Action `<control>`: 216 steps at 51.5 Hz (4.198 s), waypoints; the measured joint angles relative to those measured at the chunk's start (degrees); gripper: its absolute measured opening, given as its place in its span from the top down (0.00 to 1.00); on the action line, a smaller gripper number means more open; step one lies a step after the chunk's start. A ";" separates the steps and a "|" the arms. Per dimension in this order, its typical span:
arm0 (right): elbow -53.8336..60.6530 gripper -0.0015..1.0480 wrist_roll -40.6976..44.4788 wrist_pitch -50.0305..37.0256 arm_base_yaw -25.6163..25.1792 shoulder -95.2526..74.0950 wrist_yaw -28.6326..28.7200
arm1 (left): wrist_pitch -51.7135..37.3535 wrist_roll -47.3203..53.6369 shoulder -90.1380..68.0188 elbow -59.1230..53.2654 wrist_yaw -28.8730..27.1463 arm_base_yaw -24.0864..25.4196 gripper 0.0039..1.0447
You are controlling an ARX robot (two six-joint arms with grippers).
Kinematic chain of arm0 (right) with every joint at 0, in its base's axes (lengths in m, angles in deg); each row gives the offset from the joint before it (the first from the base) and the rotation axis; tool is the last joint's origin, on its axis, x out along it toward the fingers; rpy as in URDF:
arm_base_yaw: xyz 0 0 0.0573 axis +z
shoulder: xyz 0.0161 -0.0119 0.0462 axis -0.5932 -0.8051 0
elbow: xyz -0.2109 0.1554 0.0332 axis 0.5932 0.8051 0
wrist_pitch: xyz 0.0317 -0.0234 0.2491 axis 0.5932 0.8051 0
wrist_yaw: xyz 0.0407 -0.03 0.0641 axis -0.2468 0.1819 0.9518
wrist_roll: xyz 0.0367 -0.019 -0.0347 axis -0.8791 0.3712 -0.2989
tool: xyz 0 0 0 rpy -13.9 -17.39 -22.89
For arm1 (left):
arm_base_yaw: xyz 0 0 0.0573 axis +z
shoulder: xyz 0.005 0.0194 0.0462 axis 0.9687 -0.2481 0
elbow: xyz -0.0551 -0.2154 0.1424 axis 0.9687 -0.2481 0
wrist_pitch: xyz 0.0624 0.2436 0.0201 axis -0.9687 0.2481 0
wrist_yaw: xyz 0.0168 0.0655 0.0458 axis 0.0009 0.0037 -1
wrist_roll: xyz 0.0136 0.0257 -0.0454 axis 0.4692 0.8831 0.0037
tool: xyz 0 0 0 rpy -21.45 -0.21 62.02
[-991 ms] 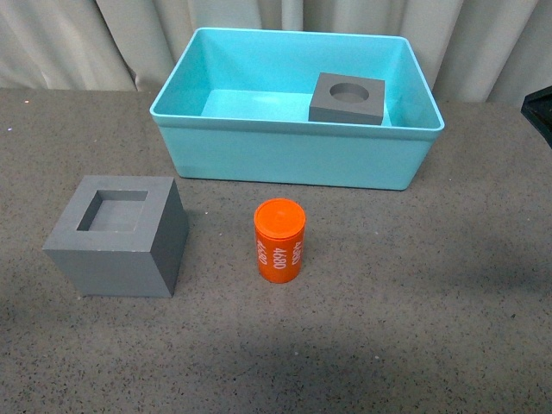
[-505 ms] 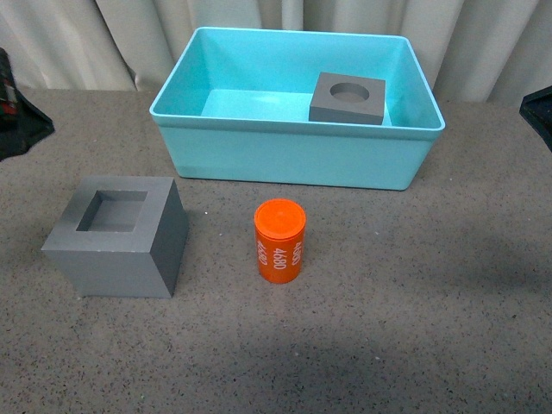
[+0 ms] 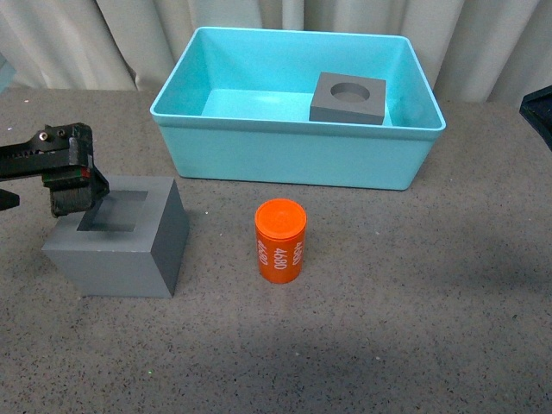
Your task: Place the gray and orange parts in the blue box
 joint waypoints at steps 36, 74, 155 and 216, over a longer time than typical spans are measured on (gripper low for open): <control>0.00 0.09 0.00 0.00 0.00 0.00 -0.02 | 2.82 -0.76 -3.48 2.03 -2.23 -1.03 0.76; 0.00 0.09 0.00 0.00 0.02 0.00 -0.04 | -7.96 -12.31 -2.32 19.08 -4.61 -8.02 0.83; 0.00 0.09 0.02 0.00 0.02 0.00 -0.02 | -18.38 -12.13 2.25 12.68 -10.51 -6.84 0.06; 0.02 0.09 0.00 0.00 -0.02 0.09 -0.02 | -13.09 8.96 71.49 -36.22 -1.84 4.52 0.90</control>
